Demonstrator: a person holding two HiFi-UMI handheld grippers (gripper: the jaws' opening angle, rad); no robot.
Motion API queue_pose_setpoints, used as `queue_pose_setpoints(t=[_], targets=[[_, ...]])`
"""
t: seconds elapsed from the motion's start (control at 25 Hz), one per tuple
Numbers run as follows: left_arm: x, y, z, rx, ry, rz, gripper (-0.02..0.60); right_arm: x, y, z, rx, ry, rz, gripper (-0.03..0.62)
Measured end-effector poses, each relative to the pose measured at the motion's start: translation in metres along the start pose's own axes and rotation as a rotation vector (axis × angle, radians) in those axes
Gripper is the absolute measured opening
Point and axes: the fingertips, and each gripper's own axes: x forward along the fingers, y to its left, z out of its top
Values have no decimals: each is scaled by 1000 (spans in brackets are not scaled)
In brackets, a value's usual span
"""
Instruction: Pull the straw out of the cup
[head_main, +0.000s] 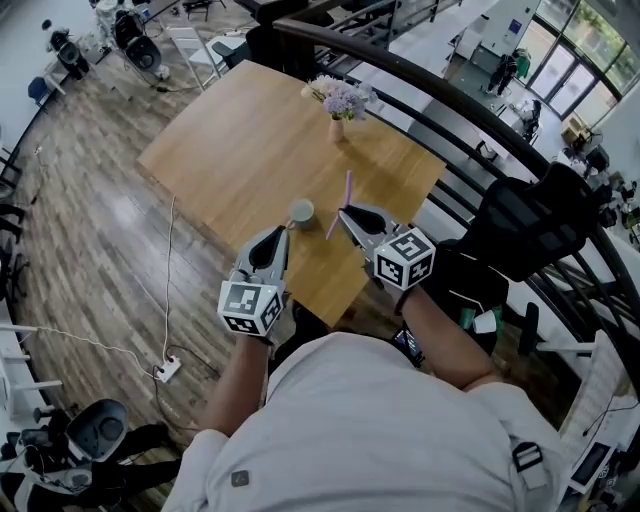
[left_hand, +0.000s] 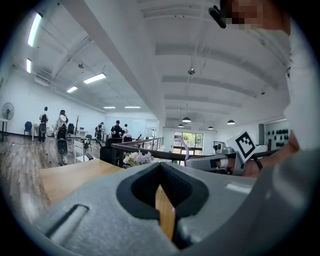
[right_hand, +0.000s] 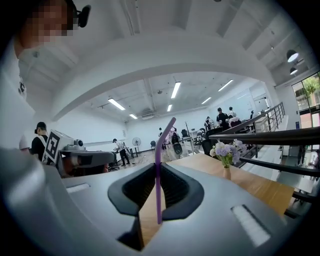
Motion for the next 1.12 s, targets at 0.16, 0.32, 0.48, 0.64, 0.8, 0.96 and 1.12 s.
queue_pose_setpoints(t=[0.16, 0.32, 0.48, 0.64, 0.8, 0.96, 1.12], targets=[[-19, -12, 3, 7, -21, 46, 5, -17, 15, -4, -15, 11, 42, 42], [-38, -17, 5, 4, -21, 97, 5, -32, 23, -4, 2, 15, 69, 42], [-56, -22, 2, 1, -9, 122, 5, -39, 34, -7, 4, 17, 87, 43], [-76, -22, -1, 5, 2, 143, 5, -40, 49, -15, 11, 18, 99, 43], [-100, -15, -2, 6, 2, 144, 5, -41, 70, -18, 7, 4, 91, 43], [-127, -10, -7, -2, 2, 117, 5, -44, 100, -21, 4, -7, 74, 43], [-161, -7, -6, 0, -9, 86, 5, -51, 136, -22, -1, -28, 44, 43]])
